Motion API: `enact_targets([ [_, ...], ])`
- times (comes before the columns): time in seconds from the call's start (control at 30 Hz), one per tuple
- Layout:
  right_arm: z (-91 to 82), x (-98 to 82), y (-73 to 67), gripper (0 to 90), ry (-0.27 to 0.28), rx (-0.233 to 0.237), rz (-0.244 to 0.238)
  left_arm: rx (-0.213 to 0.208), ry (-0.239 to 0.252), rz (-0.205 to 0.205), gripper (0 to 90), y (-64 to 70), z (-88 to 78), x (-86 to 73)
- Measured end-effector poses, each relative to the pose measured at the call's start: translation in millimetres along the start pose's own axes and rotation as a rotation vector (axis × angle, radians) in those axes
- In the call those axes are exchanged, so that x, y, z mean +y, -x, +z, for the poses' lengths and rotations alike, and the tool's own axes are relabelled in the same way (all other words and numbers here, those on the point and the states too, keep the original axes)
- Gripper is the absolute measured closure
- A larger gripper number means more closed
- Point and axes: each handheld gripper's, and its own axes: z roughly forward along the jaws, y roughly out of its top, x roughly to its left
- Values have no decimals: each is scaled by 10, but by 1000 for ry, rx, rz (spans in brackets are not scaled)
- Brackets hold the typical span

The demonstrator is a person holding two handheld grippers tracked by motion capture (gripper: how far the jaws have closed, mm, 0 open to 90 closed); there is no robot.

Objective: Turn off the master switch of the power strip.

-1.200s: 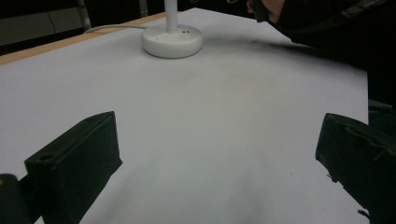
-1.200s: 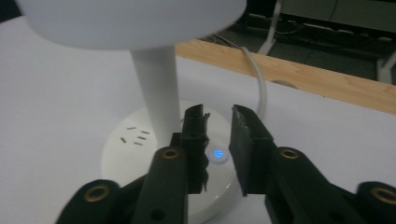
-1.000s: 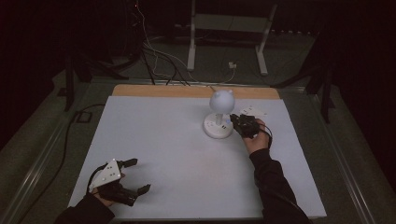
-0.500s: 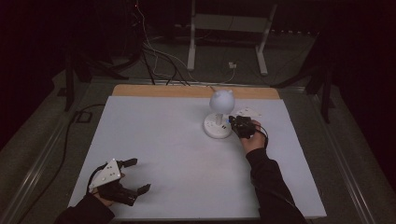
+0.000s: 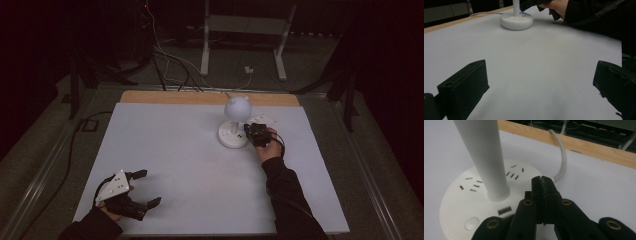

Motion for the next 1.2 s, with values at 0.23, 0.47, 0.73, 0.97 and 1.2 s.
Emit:
enact_targets([
  [0.23,9,-15,-7,900,7,-4,-16,2,-1,-1,4,-3,4,-3],
  [0.47,20,-23,-13,900,10,-7,-24,1,-5,1,4,-2,8,-5],
  [0.73,48,-38,-36,900,16,-13,-20,1,-5,2,4,1,6,-5],
  [0.97,49,-46,-35,900,21,-15,-15,2,-6,3,4,4,5,-5],
  [1.2,50,-54,-36,900,26,-18,-8,2,-8,6,4,8,6,-5],
])
